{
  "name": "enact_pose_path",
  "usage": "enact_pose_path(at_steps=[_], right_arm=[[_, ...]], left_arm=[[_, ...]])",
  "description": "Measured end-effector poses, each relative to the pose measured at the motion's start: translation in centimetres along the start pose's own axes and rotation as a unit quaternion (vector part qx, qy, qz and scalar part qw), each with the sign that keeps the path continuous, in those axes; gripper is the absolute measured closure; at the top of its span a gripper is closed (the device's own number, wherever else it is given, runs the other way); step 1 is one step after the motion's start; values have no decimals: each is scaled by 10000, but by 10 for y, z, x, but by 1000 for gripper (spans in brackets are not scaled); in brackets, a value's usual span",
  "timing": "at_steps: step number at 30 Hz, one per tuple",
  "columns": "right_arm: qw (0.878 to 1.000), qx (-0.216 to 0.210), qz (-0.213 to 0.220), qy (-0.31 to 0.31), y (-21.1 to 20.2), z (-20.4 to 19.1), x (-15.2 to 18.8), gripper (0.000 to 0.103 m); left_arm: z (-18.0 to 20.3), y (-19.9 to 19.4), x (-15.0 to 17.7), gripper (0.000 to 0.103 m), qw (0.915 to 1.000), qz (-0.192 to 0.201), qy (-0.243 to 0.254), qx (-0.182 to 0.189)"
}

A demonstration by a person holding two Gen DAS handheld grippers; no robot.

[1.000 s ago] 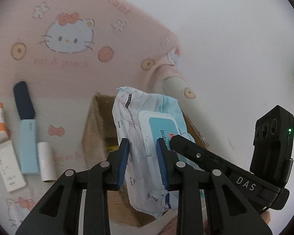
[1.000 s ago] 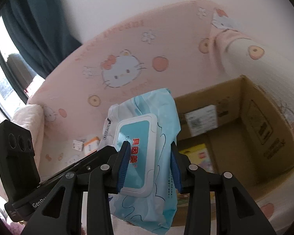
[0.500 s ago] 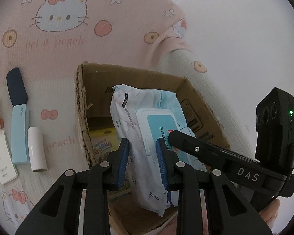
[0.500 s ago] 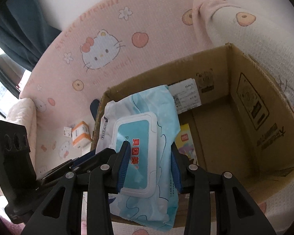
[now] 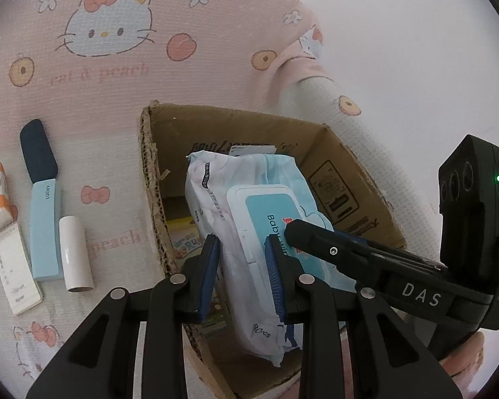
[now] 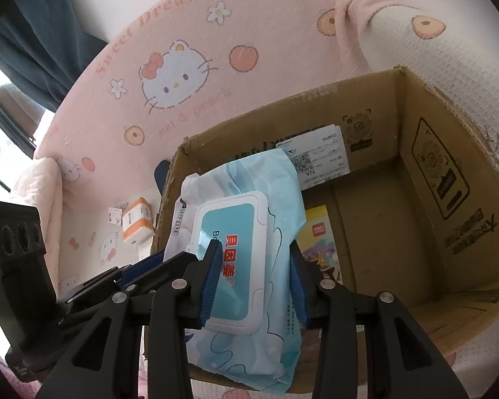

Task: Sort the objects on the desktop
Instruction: 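Lower the wipes pack into the cardboard box and open the right gripper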

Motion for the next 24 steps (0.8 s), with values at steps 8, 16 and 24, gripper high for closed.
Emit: enact_pose_path(at_steps=[8,16,24], right_arm=[[9994,305,-147,-34,7,3,-1,61],[9993,321,-71,-172,-5,-6,-3,58],[9988,396,12,-293,-17,-19,1,57]], left_arm=[[5,-1,3,67,9994,104,268,-167],[9,-5,5,61,9992,123,331,-197],[12,-16,9,60,9992,182,345,-38]])
Point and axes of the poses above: each gripper's, at about its wrist camera, not at the fingertips, and y roughly the way its jaws point, z to its right, x to its underside, the point moved 2 cm from there along y, roughly the way its jaws point, and after that the axes turned 3 degrees about -x, right-handed, at the moved point
